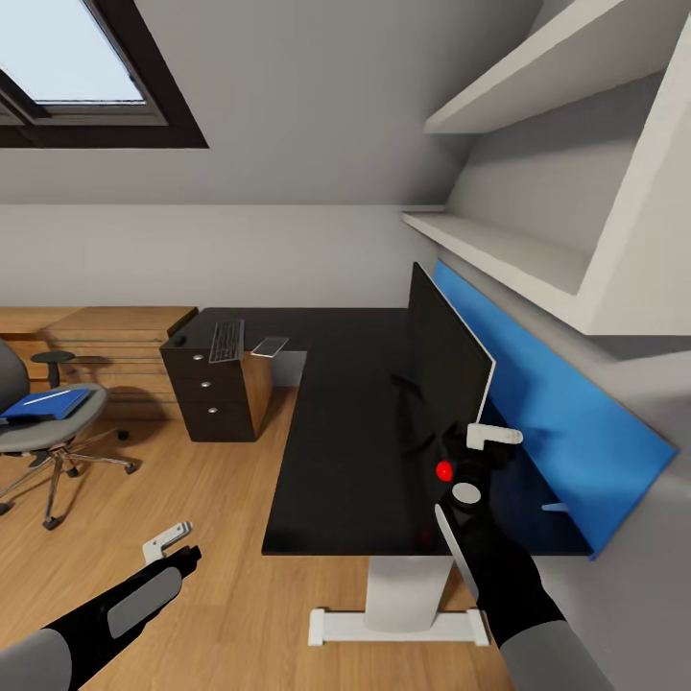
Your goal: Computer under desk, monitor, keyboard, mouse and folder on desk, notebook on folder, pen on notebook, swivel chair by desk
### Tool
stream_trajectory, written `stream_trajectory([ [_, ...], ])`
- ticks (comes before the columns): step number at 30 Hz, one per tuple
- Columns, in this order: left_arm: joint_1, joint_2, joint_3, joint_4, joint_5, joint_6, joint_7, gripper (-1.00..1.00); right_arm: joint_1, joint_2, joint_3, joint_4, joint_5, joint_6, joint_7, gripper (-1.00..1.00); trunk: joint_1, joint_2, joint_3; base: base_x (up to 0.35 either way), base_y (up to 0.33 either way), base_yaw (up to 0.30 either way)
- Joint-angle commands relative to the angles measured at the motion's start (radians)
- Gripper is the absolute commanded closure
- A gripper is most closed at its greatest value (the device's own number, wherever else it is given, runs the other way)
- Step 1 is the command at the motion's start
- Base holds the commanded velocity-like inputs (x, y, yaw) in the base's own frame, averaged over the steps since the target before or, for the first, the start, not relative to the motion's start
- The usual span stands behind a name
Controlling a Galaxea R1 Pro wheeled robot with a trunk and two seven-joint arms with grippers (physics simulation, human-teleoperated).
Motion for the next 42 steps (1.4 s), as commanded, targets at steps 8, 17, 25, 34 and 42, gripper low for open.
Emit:
stream_trajectory([
  [8,-0.002,0.001,-0.007,-0.001,0.007,-0.006,0.005,-1.0,-0.001,0.0,0.001,0.0,0.01,0.01,-0.003,-1.0,0.0,-0.001,-0.001,0.0,-0.004,0.0],
  [17,-0.002,0.001,-0.007,-0.001,0.009,-0.003,0.005,-1.0,-0.001,0.0,0.001,0.0,0.01,0.01,-0.003,-1.0,0.0,-0.001,-0.001,-0.139,0.0,0.0],
  [25,-0.002,0.002,-0.006,-0.001,0.009,-0.004,0.005,-1.0,-0.001,0.0,0.002,0.001,0.01,0.01,-0.003,-1.0,0.0,-0.001,-0.001,-0.326,0.0,0.0],
  [34,-0.002,0.001,-0.009,0.0,0.011,-0.003,0.005,-1.0,-0.001,0.0,0.001,0.004,0.01,0.01,-0.002,-1.0,0.0,-0.001,-0.001,-0.336,0.0,0.0],
  [42,-0.002,-0.007,-0.031,0.029,0.015,-0.002,0.004,-1.0,0.003,-0.001,-0.003,-0.001,-0.006,0.013,-0.004,-1.0,0.0,-0.001,-0.001,-0.336,0.0,0.0],
])
